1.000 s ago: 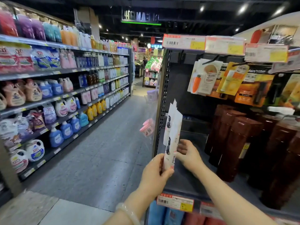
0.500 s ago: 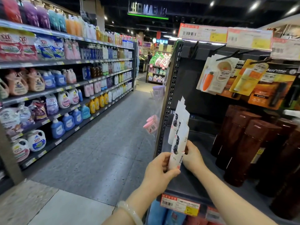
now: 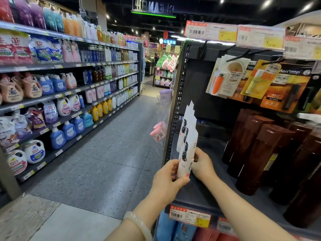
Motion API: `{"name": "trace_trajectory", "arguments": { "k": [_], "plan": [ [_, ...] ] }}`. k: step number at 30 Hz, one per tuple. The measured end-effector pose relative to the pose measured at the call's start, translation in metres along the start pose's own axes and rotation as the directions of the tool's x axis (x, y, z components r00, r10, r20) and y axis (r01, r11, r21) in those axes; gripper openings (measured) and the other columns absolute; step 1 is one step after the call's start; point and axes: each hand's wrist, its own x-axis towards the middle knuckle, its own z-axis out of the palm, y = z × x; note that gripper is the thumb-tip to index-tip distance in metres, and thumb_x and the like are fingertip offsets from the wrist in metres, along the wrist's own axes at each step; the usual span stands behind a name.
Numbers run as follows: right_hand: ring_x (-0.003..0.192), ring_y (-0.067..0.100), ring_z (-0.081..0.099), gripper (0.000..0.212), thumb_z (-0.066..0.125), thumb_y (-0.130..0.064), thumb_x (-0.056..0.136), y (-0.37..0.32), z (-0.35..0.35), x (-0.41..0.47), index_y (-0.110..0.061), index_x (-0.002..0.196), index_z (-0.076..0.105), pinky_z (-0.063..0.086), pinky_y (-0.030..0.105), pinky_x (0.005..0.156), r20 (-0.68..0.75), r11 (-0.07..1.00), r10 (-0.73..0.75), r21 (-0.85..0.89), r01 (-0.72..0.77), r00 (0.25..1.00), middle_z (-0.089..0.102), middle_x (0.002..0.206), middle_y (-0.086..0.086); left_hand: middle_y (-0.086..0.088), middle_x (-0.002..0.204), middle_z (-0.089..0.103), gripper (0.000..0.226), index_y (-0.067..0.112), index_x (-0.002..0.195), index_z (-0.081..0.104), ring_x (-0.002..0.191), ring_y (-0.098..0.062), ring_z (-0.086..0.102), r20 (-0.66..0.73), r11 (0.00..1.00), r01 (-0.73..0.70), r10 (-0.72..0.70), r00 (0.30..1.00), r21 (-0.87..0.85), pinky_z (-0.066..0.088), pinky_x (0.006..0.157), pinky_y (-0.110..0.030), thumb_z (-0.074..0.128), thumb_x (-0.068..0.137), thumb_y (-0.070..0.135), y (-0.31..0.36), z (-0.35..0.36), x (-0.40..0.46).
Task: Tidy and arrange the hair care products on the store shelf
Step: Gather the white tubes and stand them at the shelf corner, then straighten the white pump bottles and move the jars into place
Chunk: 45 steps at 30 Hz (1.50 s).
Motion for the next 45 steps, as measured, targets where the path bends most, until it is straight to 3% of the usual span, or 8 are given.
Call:
{"name": "trace_trajectory", "arguments": {
  "k": [9,16,21,24,28,31,36,45],
  "plan": [
    [0.090,0.011,0.059,0.041,0.070,-0.015,0.079,-0.004,-0.005,-0.001,-0.014,0.117,0.055,0.047,0.022,0.073,0.052,1.000,0.030,-0.005,-0.030,0.998,0.064,0.104,0.001,0.011,0.113,0.064,0.041,0.038,0.107,0.052,0.100,-0.004,0.061,0.011,1.000,0.027,-0.027,1.000,0.002,0.052,0.092,-0.027,0.073,0.076,0.021,0.000,-0.002,0.000],
    [0.096,0.017,0.061,0.054,0.074,-0.026,0.077,0.000,-0.026,-0.008,-0.012,0.124,0.050,0.049,0.030,0.088,0.090,0.996,0.092,0.008,-0.093,0.992,0.062,0.113,0.005,0.013,0.113,0.062,0.047,0.041,0.104,0.050,0.104,-0.003,0.059,0.027,0.998,0.059,-0.059,0.998,0.023,0.050,0.096,-0.031,0.076,0.071,0.021,-0.002,-0.005,-0.001],
    [0.091,0.013,0.056,0.043,0.066,-0.016,0.084,-0.002,-0.031,-0.016,-0.011,0.124,0.051,0.044,0.024,0.084,0.069,0.996,0.094,-0.004,-0.094,0.993,0.061,0.118,0.009,0.010,0.132,0.048,0.068,0.023,0.132,0.039,0.121,-0.009,0.048,-0.006,0.993,0.093,-0.093,0.996,0.071,0.043,0.103,-0.030,0.074,0.074,0.021,0.009,-0.002,-0.011],
    [0.092,0.013,0.055,0.040,0.065,-0.017,0.085,-0.004,-0.033,-0.025,-0.011,0.123,0.052,0.042,0.023,0.084,0.040,0.996,0.089,-0.016,-0.088,0.995,0.060,0.115,0.007,0.013,0.119,0.044,0.062,0.028,0.125,0.041,0.113,-0.003,0.046,-0.195,0.995,0.027,-0.007,0.981,0.101,0.040,0.096,-0.020,0.075,0.074,0.023,0.023,0.002,-0.025],
    [0.097,0.013,0.057,0.035,0.063,-0.020,0.086,-0.007,-0.043,-0.047,-0.014,0.120,0.054,0.046,0.026,0.090,-0.021,0.998,0.066,0.013,-0.066,0.998,0.060,0.110,0.002,0.013,0.099,0.052,0.045,0.039,0.096,0.048,0.097,0.000,0.053,-0.395,0.958,-0.272,0.285,0.873,0.090,0.045,0.084,-0.011,0.079,0.070,0.019,0.036,0.012,-0.046],
    [0.094,0.011,0.058,0.025,0.061,-0.019,0.088,-0.008,-0.056,-0.072,-0.018,0.112,0.056,0.047,0.023,0.088,-0.074,0.996,0.038,0.082,-0.032,0.997,0.060,0.102,-0.004,0.014,0.096,0.055,0.042,0.038,0.098,0.051,0.097,0.000,0.054,-0.277,0.933,-0.356,0.355,0.893,0.051,0.041,0.083,-0.005,0.075,0.071,0.017,0.044,0.031,-0.056],
    [0.086,0.002,0.060,0.014,0.060,-0.017,0.089,0.004,-0.090,-0.126,-0.027,0.098,0.058,0.045,0.009,0.075,-0.219,0.994,-0.019,0.105,0.043,0.976,0.065,0.095,-0.009,0.018,0.109,0.051,0.044,0.039,0.105,0.047,0.106,0.012,0.047,-0.060,0.950,-0.313,0.313,0.948,-0.003,0.037,0.085,0.001,0.068,0.080,0.010,0.049,0.072,-0.057],
    [0.075,-0.002,0.059,0.020,0.060,-0.010,0.088,0.050,-0.187,-0.185,-0.030,0.086,0.059,0.045,0.009,0.068,-0.467,0.999,0.037,0.033,-0.024,0.884,0.064,0.081,-0.008,0.020,0.107,0.048,0.049,0.048,0.097,0.041,0.102,0.015,0.046,0.152,0.924,-0.380,0.380,0.912,-0.030,0.036,0.080,0.003,0.067,0.080,0.009,0.075,0.166,-0.069]
  ]
}}
